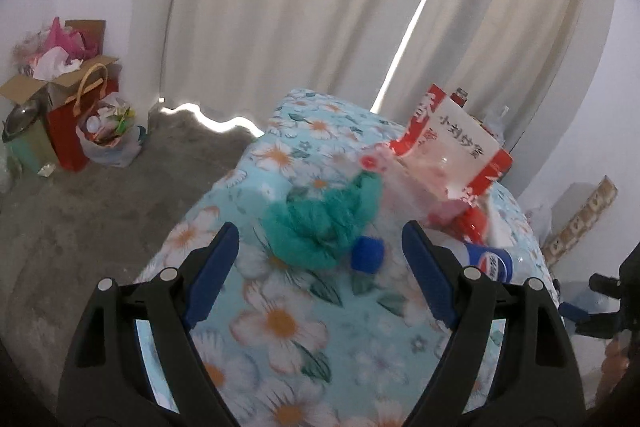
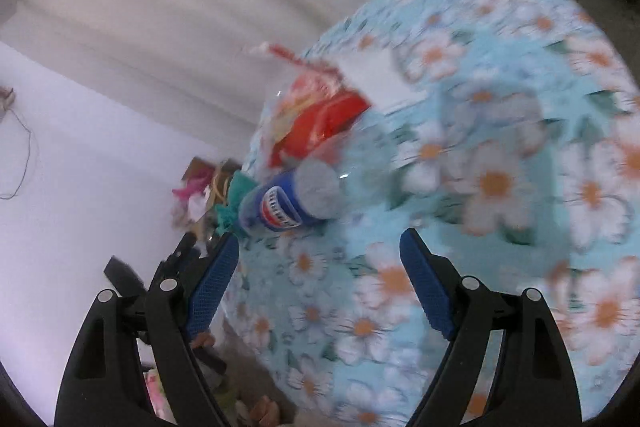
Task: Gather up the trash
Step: 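Grasp the crumpled teal plastic bag with the left tool while the right tool grasps a white tissue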
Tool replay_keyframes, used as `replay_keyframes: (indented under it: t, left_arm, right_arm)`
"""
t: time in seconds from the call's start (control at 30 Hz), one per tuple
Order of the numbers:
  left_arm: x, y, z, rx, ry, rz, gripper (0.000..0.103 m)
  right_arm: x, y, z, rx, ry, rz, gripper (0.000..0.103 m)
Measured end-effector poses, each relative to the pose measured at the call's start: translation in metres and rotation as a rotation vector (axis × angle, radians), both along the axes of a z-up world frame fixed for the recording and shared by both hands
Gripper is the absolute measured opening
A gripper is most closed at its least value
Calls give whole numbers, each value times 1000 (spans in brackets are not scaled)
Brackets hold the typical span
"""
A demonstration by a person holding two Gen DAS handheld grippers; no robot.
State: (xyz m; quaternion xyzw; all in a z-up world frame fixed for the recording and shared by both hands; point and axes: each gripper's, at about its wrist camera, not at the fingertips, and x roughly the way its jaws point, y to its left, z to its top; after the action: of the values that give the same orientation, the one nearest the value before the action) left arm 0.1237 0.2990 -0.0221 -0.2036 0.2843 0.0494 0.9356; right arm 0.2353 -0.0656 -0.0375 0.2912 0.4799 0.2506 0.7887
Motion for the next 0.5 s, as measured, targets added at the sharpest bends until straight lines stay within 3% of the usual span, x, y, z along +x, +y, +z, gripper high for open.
replay_keyframes:
  t: [0.3,0.5]
  left_arm:
    - [54,18,-27,-54,97,-31,79]
    - [62,25,-45,-85,145,-28,65]
  right_arm:
    - [52,-12,8,-101,-32,-62,80]
    - [130,-28,-11,-33,78,-68,80]
